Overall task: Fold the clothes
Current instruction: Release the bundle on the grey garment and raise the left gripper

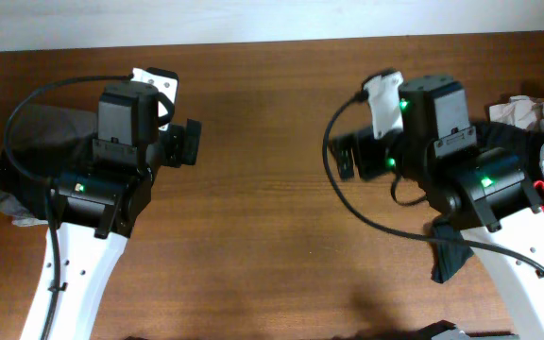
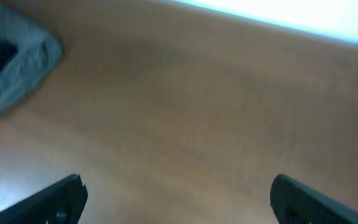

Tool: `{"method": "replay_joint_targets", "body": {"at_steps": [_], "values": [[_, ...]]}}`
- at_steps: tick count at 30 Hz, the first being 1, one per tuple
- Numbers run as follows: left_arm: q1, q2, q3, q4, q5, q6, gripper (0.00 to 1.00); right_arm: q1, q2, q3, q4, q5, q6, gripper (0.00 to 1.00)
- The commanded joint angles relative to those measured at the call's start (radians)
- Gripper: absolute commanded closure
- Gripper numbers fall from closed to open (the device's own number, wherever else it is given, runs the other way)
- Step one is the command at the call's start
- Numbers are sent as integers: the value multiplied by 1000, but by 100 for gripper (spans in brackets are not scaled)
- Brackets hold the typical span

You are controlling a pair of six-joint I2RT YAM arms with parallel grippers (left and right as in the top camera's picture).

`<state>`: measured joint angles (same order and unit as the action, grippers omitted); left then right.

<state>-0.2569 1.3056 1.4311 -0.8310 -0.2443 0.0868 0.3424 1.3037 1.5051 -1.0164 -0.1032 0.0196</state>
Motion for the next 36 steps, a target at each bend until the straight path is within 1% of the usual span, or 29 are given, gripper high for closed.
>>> {"method": "replay_joint_targets", "body": {"at_steps": [1, 5, 8, 17, 20, 22, 23, 27, 28, 35, 36], "values": [[-4, 11, 11, -1, -18, 13, 1, -3, -19, 16, -56, -15, -15, 1], [-4, 11, 11, -1, -18, 13, 0, -5, -48, 19, -52, 111, -29, 1], [-4, 11, 11, -1, -18, 13, 1, -5, -108, 37, -54, 186, -47, 1], [-4, 11, 11, -1, -18, 13, 1, -5, -435, 53, -21, 423, -47, 1], [-4, 11, 11, -1, -18, 13, 1, -41, -528, 18, -27, 521, -49, 1], [-4, 11, 11, -1, -18, 13, 1, -135, -617, -61, -27, 522, -50, 1], [-4, 11, 11, -1, -18, 13, 1, -198, -676, -137, -25, 508, -49, 1], [-4, 11, 11, -1, -18, 13, 1, -315, -821, -370, 48, 441, -49, 1], [-4, 11, 11, -1, -18, 13, 1, -351, -896, -505, 110, 398, -49, 1], [-4, 11, 11, -1, -18, 13, 1, -377, -1173, -975, 319, 283, -32, 1], [-4, 11, 11, -1, -18, 13, 1, -377, -1197, -1011, 340, 276, -27, 1]]}}
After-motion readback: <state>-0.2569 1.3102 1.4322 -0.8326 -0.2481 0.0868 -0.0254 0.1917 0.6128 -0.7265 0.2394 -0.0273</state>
